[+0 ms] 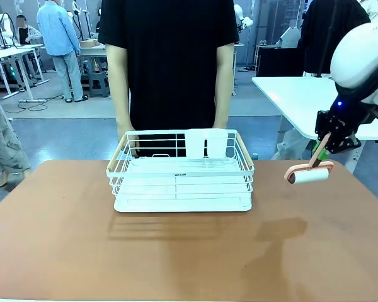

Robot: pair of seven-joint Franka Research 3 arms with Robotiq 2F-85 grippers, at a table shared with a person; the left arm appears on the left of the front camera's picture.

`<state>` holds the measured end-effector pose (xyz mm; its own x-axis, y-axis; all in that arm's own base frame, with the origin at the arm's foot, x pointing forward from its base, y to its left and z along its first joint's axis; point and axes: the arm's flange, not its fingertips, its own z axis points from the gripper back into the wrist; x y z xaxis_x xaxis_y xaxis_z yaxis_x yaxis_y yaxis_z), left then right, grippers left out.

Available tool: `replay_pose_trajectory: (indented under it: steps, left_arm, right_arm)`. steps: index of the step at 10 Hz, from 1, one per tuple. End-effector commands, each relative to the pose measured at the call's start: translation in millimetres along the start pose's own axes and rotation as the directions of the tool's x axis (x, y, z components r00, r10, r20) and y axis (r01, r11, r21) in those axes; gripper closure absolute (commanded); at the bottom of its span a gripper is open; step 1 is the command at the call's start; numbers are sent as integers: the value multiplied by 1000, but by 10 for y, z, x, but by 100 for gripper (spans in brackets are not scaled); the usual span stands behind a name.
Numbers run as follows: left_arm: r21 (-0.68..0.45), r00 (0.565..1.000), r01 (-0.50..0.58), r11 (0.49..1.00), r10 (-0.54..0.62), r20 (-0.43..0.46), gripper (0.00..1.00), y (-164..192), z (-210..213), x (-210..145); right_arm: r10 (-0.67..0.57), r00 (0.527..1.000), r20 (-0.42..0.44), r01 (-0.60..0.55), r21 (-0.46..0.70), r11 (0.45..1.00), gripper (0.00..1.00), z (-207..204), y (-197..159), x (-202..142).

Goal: Clean the table.
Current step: Place the Lint Roller down when the Dish drying rack is positioned in the middle of the table.

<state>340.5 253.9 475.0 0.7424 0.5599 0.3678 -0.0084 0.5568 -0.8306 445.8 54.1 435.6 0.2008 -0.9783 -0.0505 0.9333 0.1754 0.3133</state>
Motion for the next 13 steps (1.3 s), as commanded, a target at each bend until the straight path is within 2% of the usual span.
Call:
replay_pose_trajectory:
  steps: [1,3,7,9,13]
  left_arm:
    - [-31,1000,-1,1000,1,11,0,-4,25,10]
    - [-31,1000,-1,1000,1,11,0,-4,25,10]
    - [-31,1000,-1,1000,1,11,0,-4,25,10]
    - [-31,1000,-1,1000,1,11,0,-4,25,10]
    - [-31,1000,-1,1000,1,11,0,-4,25,10]
  right_arm:
    - [-84,996,11,83,54,995,79,-191,71,6]
    - [-98,995,-15,99,70,993,79,-401,133,48]
    - [-187,982,-13,187,96,978,79,-725,175,177]
    - [-213,977,29,208,124,970,79,-812,159,172]
    - [-198,979,49,194,76,978,79,-975,128,165]
